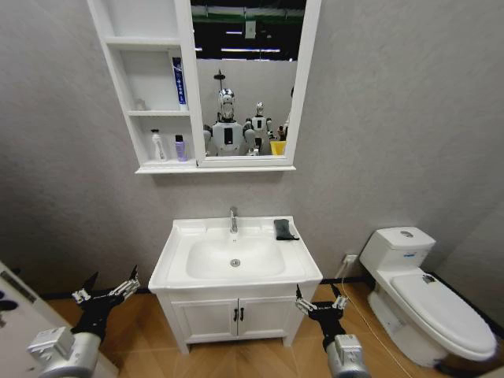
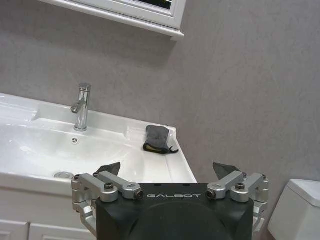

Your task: Move facial cleanser and shampoo from washbasin to cabinet, then wipe washbasin with towel.

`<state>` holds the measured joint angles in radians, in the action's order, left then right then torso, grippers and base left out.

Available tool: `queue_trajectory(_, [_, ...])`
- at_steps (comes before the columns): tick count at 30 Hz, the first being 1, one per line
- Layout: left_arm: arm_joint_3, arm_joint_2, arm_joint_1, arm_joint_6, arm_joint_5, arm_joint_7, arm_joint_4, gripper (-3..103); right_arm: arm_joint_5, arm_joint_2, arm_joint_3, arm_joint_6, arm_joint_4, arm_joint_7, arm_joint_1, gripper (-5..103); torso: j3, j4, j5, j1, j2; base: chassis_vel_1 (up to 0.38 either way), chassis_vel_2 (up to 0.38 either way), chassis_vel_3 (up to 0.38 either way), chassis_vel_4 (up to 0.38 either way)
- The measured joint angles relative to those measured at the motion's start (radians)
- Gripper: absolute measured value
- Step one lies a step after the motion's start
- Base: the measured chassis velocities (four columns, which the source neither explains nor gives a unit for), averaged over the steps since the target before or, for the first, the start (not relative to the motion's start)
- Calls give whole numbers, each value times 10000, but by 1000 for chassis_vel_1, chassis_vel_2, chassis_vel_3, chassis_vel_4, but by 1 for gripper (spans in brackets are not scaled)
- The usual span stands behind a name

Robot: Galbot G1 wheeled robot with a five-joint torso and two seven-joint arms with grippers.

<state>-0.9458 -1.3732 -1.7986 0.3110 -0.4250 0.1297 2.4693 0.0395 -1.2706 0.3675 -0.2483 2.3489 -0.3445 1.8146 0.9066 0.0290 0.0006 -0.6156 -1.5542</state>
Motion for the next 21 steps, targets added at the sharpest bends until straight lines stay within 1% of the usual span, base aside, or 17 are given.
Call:
queue_trajectory(2, [0,0,-1,0,0,4,-1,100,71,-1,-63,11,4,59,58,100,-3,-3,-16,5,-2,347,-356,-343,350])
queue_trajectory(3, [-1,0,-1,-1,0,3,0,100,103,-1,-84,16,11,82,73,100,-2,-3,-2,5,-3,365,-380,-364,355])
queue_trajectory(5, [2,-1,-1,-1,-1,-5,0,100,147,11,-97,19,30,131,95,100,0,-2,0,2,0,388,-380,-375,361])
queue_trajectory(6, [-1,0,0,-1,0,-3,0,100,170,23,-110,26,41,156,105,100,-1,-1,-3,1,-1,359,-432,-386,367])
queue_trajectory(7, [0,-1,-2,0,0,3,0,100,218,51,-115,46,67,186,133,100,-4,-3,-19,6,-4,359,-348,-340,364])
queue_trajectory(8, [0,-1,-2,0,0,3,0,100,218,51,-115,46,67,186,133,100,-4,-3,-19,6,-4,359,-348,-340,364])
queue_trajectory(9, [-1,-1,-1,0,0,2,0,100,245,68,-117,60,86,209,153,100,-4,-3,-1,8,-4,373,-348,-397,343])
queue_trajectory(11, [1,-1,-2,0,0,-4,0,100,263,76,-115,69,91,213,175,100,0,-4,2,3,0,367,-356,-397,343])
queue_trajectory(12, [0,0,0,-1,0,2,0,100,328,76,-133,120,127,238,257,100,-2,-3,-16,1,-1,317,-393,-352,346])
queue_trajectory(13, [0,0,0,-1,0,2,0,100,328,76,-133,120,127,238,257,100,-2,-3,-16,1,-1,317,-393,-352,346])
queue_trajectory(14, [-2,0,-1,-2,0,2,0,100,391,74,-145,163,152,265,322,100,-4,-3,-11,7,-4,317,-331,-327,341])
queue_trajectory(15, [-1,-1,0,-1,0,2,0,100,462,71,-146,216,152,345,358,100,0,-3,3,3,-1,356,-331,-358,372])
queue_trajectory(16, [0,-1,0,-1,0,1,0,100,589,66,-139,320,153,507,412,100,1,-2,2,-2,1,327,-354,-358,372])
queue_trajectory(17, [0,-1,0,-1,0,1,0,100,589,66,-139,320,153,507,412,100,1,-2,2,-2,1,327,-354,-358,372])
queue_trajectory(18, [0,0,0,-1,0,3,-1,100,713,53,-133,421,155,641,458,100,-1,-3,-20,0,-1,327,-320,-321,366])
queue_trajectory(20, [-2,-1,-1,-2,0,3,1,100,823,41,-123,536,154,754,524,100,-2,-4,3,5,-3,345,-322,-321,317])
queue_trajectory(21, [-2,-1,-1,-2,0,3,1,100,823,41,-123,536,154,754,524,100,-2,-4,3,5,-3,345,-325,-322,317])
